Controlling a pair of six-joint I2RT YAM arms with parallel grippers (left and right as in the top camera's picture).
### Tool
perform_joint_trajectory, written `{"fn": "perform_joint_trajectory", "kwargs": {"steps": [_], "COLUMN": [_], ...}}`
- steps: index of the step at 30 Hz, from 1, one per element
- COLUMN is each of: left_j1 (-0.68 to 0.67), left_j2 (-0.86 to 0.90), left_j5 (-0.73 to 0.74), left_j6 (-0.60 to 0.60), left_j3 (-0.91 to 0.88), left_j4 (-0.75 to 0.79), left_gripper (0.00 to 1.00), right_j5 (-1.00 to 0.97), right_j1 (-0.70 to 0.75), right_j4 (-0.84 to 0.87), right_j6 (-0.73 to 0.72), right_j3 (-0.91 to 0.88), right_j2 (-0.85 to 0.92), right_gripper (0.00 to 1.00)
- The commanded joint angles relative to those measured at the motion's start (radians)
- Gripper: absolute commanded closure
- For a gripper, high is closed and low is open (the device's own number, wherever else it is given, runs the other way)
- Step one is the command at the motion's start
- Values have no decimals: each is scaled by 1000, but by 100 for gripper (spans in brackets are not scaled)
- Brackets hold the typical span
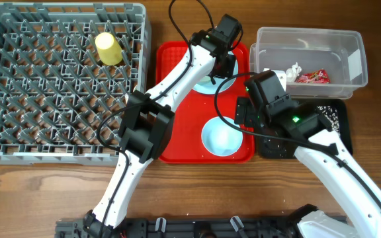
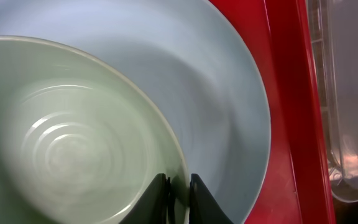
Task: Sort waste into correct bins and load items into the dishwasher rack
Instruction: 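Reach the left gripper to the green bowl on the plate and grasp, then carry the green bowl left over the dish rack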
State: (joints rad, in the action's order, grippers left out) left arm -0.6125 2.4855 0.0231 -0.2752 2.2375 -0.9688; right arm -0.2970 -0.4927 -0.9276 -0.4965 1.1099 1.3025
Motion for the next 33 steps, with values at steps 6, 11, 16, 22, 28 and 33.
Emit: {"fn": "perform_joint_trajectory", "kwargs": {"steps": [6,11,16,22,28,33], "left_j1": [-8,-6,10,103,317,541], "left_j2": [15,15,-10,-173,-333,-360], "left_j5": [-17,-39,-57,252,703,935], "left_j6": [5,5,6,40,39,32], "left_j3": [-18,-18,-18,-18,-18,-18], "left_j4": [-1,-2,-23,-31,-31,-51], "left_gripper": [96,96,96,96,96,96], "right_j5": [-23,-23,-23,-23,-23,-23], "right_j1": [2,2,2,2,2,2], "right_j4": [0,0,0,0,0,0], "right_j6": [-1,-1,-1,-1,-1,-1], "right_j3": [10,10,10,10,10,10], "right_j2": [1,1,1,1,1,1], "right_gripper": [0,0,0,0,0,0]}}
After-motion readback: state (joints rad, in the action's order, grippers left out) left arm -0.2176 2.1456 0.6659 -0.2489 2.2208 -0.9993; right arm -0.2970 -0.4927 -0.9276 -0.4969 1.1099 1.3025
